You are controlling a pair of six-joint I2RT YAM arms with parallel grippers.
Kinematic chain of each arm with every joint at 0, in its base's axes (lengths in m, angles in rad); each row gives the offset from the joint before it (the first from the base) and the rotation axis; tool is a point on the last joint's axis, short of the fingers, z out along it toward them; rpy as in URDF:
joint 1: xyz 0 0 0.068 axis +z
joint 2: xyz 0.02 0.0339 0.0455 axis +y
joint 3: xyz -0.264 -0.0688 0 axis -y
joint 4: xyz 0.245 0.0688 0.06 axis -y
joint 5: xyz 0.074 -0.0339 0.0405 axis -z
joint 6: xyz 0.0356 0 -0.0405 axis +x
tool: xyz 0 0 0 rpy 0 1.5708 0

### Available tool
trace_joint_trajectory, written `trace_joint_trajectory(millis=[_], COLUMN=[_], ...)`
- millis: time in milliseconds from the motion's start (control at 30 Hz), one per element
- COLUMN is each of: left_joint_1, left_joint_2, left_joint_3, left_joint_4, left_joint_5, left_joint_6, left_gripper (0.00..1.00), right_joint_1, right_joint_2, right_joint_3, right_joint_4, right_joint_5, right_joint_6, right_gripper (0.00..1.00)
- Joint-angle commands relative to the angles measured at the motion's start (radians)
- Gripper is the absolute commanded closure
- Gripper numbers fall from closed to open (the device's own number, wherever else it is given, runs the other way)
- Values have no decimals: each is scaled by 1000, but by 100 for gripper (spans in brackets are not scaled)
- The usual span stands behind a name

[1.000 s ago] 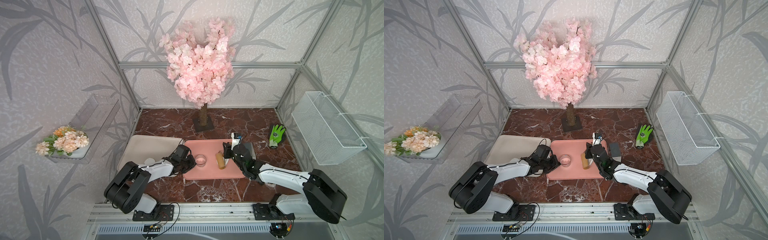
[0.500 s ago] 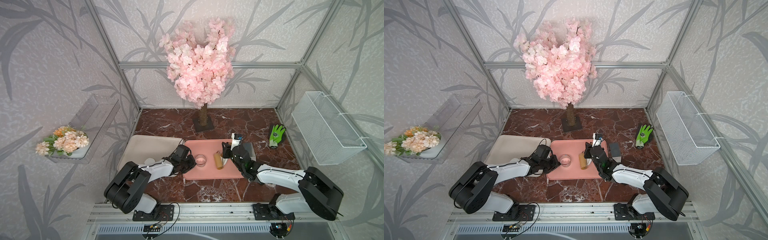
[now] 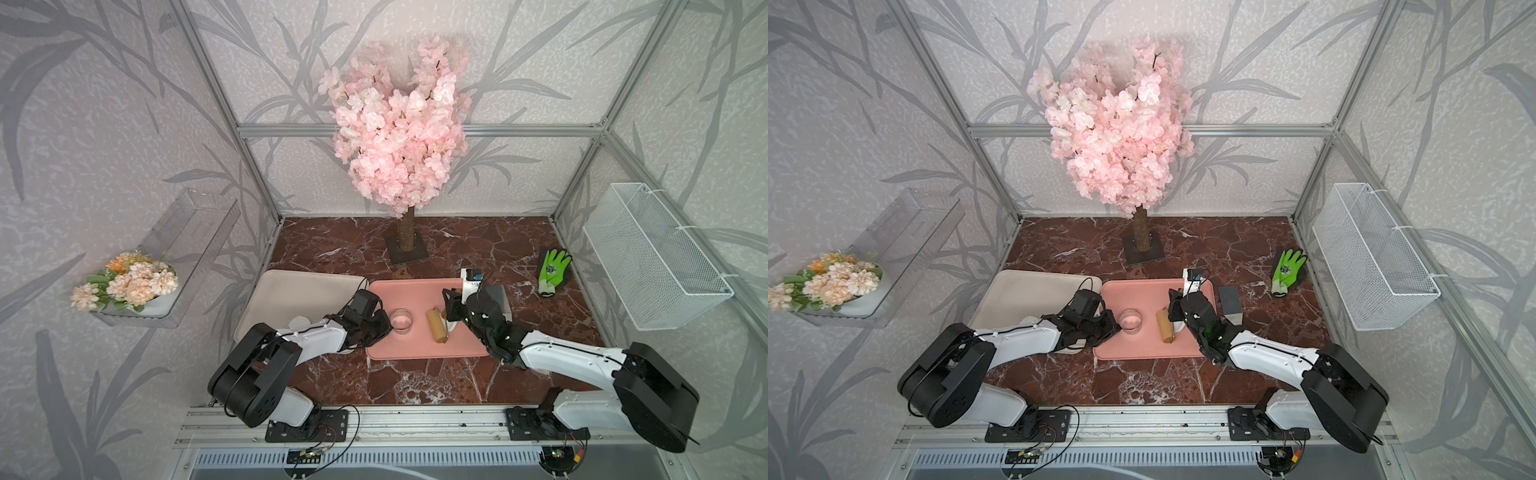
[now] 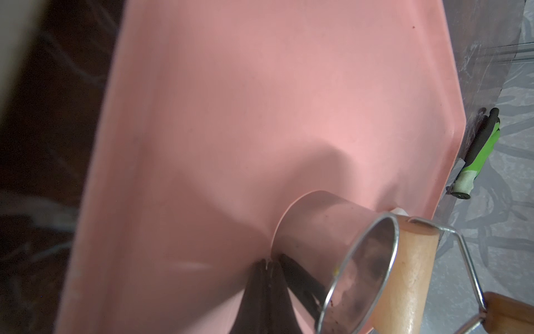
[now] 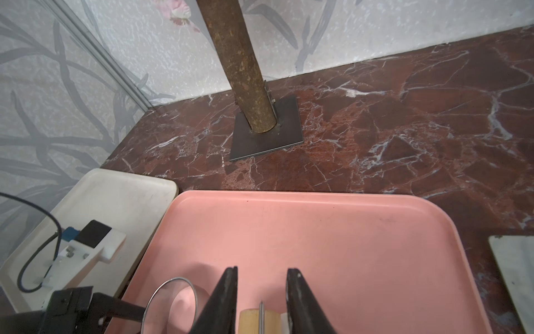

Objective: Roll out the dumpling wrappers from the dough
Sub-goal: Flatten out the dough on the work surface.

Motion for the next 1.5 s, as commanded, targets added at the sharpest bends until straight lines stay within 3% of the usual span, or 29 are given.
trace_joint_trajectory(millis=[0,367,600,1467], left_joint_1=[5,4,5,4], left_joint_2=[53,50,47,50], left_joint_3=[-46,-43,-48,-50], left_joint_4=[-172,-176,-173,-168], left_joint_5=[-51,-50,-50,-45], left_joint_6=[5,8,5,7], left_gripper=[100,100,100,100], right_joint_1=[10,-76,-99,-106], right_joint_2=[-76,-127,-160,-208], right_joint_3=[62,-11,-121,-158], right_joint_4=[-89,-115,-179,-267], right_joint_5=[-55,26,151,208], right_joint_6=[-66,-92,-19,-7], right_gripper=[100,100,100,100])
